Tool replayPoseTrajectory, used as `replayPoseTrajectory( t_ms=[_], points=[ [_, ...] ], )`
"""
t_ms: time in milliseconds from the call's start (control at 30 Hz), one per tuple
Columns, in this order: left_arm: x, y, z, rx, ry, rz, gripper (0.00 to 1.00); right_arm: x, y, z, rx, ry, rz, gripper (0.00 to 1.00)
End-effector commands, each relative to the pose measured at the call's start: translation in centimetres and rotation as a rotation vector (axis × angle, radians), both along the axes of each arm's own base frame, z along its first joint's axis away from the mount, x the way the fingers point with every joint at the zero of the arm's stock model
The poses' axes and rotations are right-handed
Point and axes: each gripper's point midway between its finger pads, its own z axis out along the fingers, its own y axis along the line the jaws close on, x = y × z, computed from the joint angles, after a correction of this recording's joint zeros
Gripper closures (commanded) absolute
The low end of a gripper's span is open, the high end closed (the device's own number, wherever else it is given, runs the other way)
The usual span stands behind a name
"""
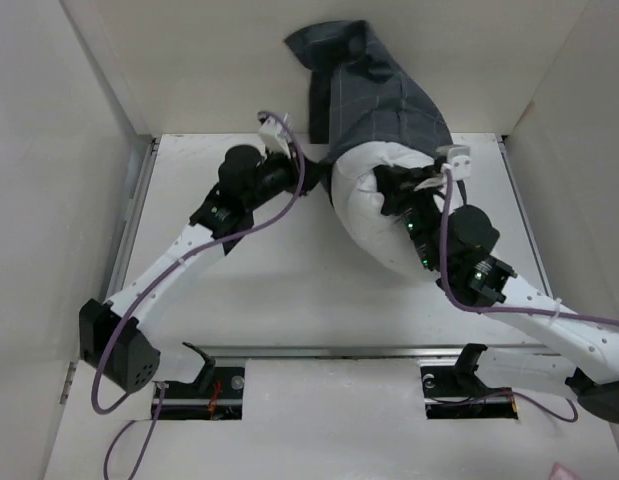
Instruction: Put the pillow into the pillowcase
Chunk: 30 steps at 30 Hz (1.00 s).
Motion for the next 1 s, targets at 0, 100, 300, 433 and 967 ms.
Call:
replayPoseTrajectory(
  t_ms=[0, 100, 300, 433, 967],
  points=[
    [-3.8, 1.7, -2.3, -0.094, 0.050, -0.028, 1.00, -1.7, 10.1, -7.5, -0.110, 0.093, 0.419, 1.00],
    [-6.1, 3.4, -9.7, -0.126, 0.243, 0.000, 1.00, 2.3, 13.0, -18.8, -0.166, 0.343, 0.308, 1.00],
    [-8.2, 6.5, -15.6, -0.081, 0.390, 0.122, 1.00, 6.7, 12.6, -33.8, -0.263, 0.631, -0.025, 1.00],
    [-8.7, 8.4, -17.3, -0.029, 0.420, 0.195, 1.00, 5.5, 14.6, -32.8, -0.235, 0.648, 0.113, 0.94],
    [-5.8, 16.3, -22.2, 0.098, 0.507, 0.545, 0.93, 0.4, 12.4, -15.1, -0.505, 0.286, 0.428, 0.00]
  ],
)
